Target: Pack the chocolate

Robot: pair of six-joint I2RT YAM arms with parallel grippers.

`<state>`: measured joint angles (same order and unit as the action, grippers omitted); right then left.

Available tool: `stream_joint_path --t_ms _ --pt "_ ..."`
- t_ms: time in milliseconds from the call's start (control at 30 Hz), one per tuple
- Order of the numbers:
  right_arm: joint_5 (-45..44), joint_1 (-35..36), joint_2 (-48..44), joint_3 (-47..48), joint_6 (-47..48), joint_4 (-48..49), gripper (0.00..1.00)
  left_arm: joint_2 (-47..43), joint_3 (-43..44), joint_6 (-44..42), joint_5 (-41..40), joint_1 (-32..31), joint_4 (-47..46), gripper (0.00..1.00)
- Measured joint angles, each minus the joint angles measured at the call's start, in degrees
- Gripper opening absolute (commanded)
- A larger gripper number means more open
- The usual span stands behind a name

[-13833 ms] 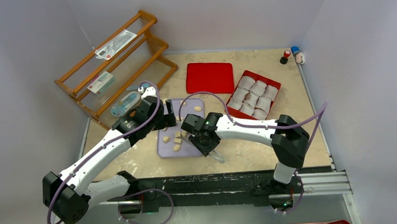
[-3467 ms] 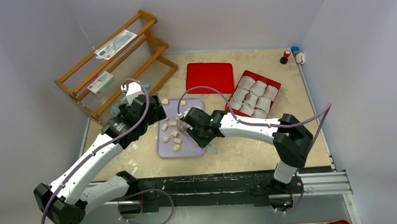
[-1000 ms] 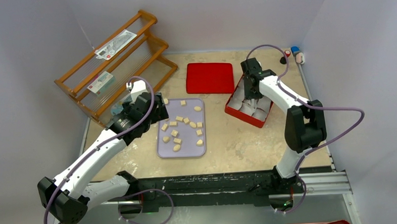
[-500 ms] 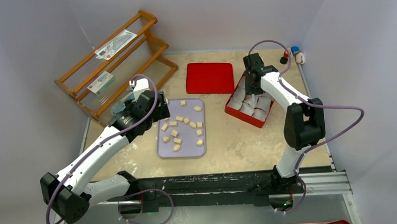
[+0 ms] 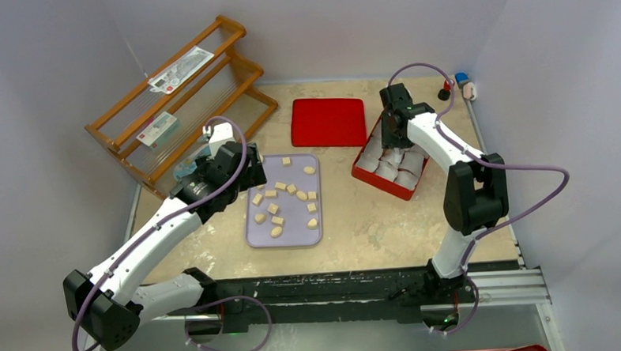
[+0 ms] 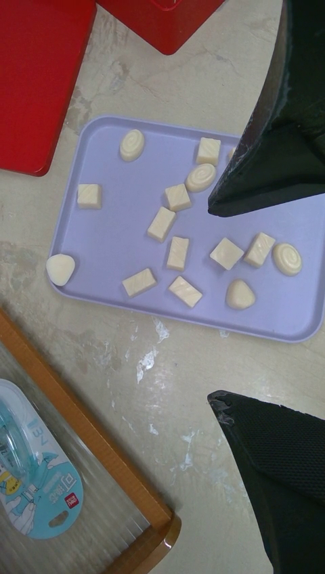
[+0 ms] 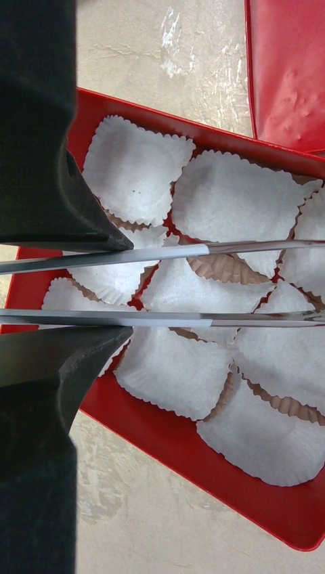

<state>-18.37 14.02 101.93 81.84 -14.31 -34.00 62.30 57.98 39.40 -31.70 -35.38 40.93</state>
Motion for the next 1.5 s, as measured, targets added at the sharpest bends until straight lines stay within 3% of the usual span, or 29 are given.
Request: stream_joint_path --t_ms 233,533,833,1133,1500 --pt "0.0 -0.1 0.0 0.0 0.0 0.1 0.18 0.0 0.0 0.0 0.0 0.0 0.0 1.0" --pt "-0.1 -0.1 -1.2 -0.4 0.0 0.4 0.15 0.0 0.0 0.5 0.3 0.0 0.1 1.0" --pt "0.3 1.3 -12.0 -2.9 1.3 0.7 0.14 -0.1 0.0 0.5 0.9 0.0 0.1 1.0" --pt "2.4 15.8 -20.1 -3.0 3.9 -2.2 0.15 -1.1 0.0 1.4 1.1 0.0 0.8 1.0" --pt "11.1 29.5 -18.9 -2.7 3.9 -6.7 0.2 -6.6 0.0 2.1 1.2 0.0 3.7 1.0"
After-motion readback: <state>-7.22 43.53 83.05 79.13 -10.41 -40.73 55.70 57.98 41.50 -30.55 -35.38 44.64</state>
